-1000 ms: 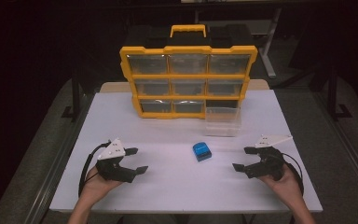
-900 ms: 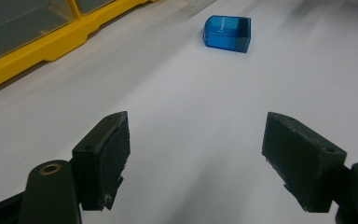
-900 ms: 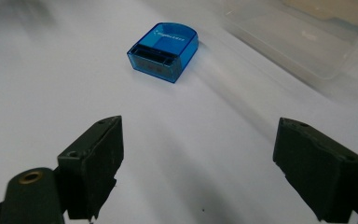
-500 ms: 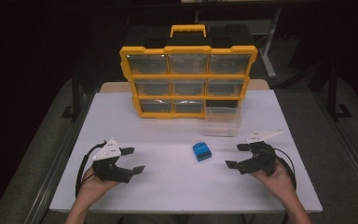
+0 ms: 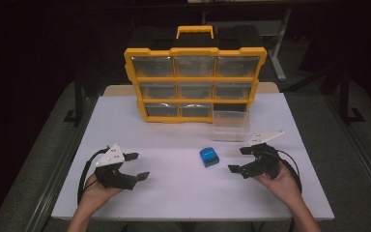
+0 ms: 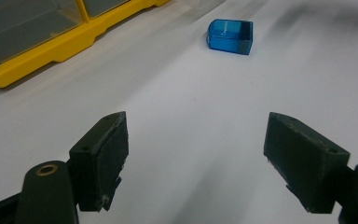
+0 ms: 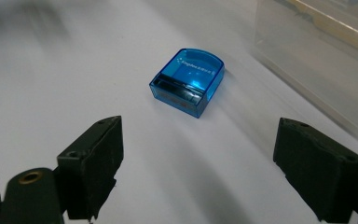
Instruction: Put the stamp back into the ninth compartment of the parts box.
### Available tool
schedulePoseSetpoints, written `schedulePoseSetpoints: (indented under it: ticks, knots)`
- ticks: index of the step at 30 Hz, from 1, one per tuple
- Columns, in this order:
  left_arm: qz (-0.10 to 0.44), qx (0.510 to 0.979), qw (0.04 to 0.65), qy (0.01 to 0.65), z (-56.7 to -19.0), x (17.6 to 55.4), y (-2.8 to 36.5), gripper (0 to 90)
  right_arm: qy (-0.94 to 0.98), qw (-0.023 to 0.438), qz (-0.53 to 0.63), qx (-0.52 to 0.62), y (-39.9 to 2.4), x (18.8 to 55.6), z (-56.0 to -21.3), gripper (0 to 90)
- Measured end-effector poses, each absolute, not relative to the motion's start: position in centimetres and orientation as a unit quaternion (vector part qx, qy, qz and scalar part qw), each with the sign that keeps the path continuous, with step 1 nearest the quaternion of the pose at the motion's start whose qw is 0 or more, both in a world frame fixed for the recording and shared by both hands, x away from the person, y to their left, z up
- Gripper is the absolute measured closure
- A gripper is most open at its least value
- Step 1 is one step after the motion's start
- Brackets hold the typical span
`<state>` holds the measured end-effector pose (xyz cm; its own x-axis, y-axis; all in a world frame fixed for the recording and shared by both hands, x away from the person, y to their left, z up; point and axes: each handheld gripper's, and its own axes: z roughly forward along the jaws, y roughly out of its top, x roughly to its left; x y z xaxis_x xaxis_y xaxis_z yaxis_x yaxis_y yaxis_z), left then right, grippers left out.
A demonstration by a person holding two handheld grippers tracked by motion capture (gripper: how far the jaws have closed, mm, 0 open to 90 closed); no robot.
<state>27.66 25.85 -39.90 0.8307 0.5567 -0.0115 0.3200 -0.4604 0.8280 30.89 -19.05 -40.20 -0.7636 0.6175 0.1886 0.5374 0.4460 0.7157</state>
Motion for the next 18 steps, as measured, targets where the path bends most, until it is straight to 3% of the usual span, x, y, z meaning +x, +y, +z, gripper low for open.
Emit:
schedulePoseSetpoints:
  ticks: [18]
  knots:
    - [0.135, 0.843, 0.452, 0.259, -39.8, 27.6, 26.1, 21.7, 0.859, 0.037, 0.396, 0.322, -16.2, 31.7, -39.5, 14.5]
